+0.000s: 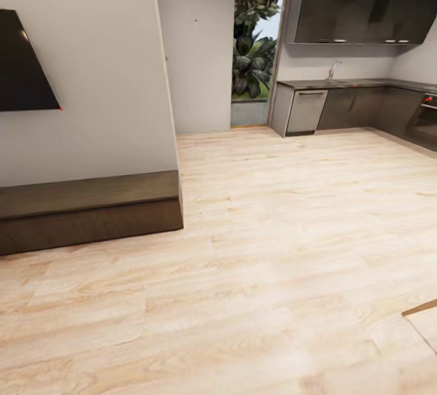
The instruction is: Place each of the two pumpkins and all three candles from the living room inside a cabinet in the living room (use any cabinet), then make sure every cabinet is closed, and position the cauldron so it is next to a table in the living room.
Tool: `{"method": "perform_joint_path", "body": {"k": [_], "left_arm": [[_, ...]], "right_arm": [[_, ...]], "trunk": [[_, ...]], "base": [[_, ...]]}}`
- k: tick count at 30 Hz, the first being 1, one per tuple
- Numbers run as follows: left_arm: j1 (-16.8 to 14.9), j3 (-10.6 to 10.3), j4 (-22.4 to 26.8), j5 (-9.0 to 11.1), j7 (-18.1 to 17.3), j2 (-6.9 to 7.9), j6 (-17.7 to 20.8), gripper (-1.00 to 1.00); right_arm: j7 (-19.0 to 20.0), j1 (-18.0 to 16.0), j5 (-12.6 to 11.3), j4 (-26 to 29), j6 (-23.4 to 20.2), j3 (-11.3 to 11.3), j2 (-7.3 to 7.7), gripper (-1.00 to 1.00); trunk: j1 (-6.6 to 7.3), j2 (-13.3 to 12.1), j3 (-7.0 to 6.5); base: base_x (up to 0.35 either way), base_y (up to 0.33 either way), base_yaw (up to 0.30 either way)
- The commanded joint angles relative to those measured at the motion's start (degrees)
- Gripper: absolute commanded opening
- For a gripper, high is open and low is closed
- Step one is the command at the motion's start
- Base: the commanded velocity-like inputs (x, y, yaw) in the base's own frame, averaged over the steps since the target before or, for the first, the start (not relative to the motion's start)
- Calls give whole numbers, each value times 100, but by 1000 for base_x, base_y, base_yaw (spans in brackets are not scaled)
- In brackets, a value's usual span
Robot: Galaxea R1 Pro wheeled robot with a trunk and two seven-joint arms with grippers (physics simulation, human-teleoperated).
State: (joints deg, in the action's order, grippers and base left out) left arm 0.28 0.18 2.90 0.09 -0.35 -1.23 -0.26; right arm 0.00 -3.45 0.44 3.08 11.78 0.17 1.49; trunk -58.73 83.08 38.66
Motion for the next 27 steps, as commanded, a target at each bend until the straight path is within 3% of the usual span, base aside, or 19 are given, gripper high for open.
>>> {"method": "perform_joint_path", "body": {"k": [1, 27], "left_arm": [[3, 0, 0, 0, 0, 0, 0, 100], [7, -9, 0, 0, 3, 0, 0, 100]], "right_arm": [[0, 1, 0, 0, 0, 0, 0, 100], [0, 0, 9, -6, 0, 9, -8, 100]], "trunk": [[0, 0, 0], [0, 0, 0]], "base": [[334, -5, 288], [323, -132, 288]]}}
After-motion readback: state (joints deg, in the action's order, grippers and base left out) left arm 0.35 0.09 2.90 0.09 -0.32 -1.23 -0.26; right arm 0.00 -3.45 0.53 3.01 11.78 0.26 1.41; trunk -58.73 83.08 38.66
